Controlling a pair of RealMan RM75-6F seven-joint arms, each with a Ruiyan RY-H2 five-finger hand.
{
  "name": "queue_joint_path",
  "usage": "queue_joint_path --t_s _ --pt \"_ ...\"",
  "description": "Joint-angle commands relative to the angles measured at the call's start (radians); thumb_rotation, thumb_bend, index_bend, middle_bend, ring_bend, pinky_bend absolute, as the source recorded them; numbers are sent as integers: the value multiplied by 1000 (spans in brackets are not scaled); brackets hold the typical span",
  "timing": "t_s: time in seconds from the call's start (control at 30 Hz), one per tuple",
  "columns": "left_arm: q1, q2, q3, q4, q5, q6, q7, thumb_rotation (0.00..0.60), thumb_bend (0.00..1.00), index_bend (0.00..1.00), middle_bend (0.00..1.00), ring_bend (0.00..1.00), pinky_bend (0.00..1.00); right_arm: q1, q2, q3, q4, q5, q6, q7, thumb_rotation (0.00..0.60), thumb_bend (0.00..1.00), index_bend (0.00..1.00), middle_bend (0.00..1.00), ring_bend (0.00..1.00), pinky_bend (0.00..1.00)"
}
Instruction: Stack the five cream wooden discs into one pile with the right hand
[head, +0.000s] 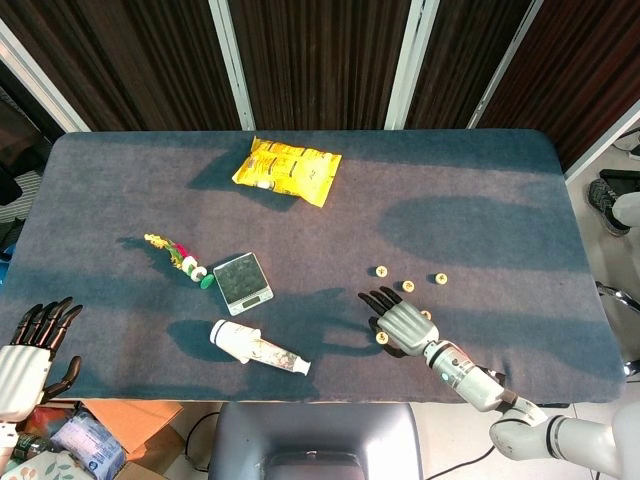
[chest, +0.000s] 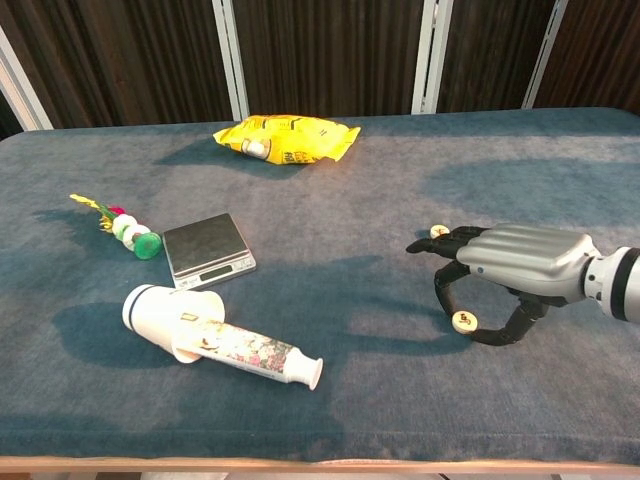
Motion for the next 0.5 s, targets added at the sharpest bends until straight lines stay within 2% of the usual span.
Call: queue_joint_path --t_s 0.03,0.23,0.5 --pt "1 1 0 2 2 2 -2 600 504 0 0 0 0 1 -3 1 -2 8 0 -8 600 436 606 3 0 0" --pt "3 2 2 4 7 7 -9 600 504 0 0 0 0 -4 -3 5 -9 23 19 -34 600 462 683 49 0 0" --pt "3 0 0 6 7 7 -10 600 505 0 0 0 0 -19 49 37 -41 53 73 -10 600 467 691 57 0 0"
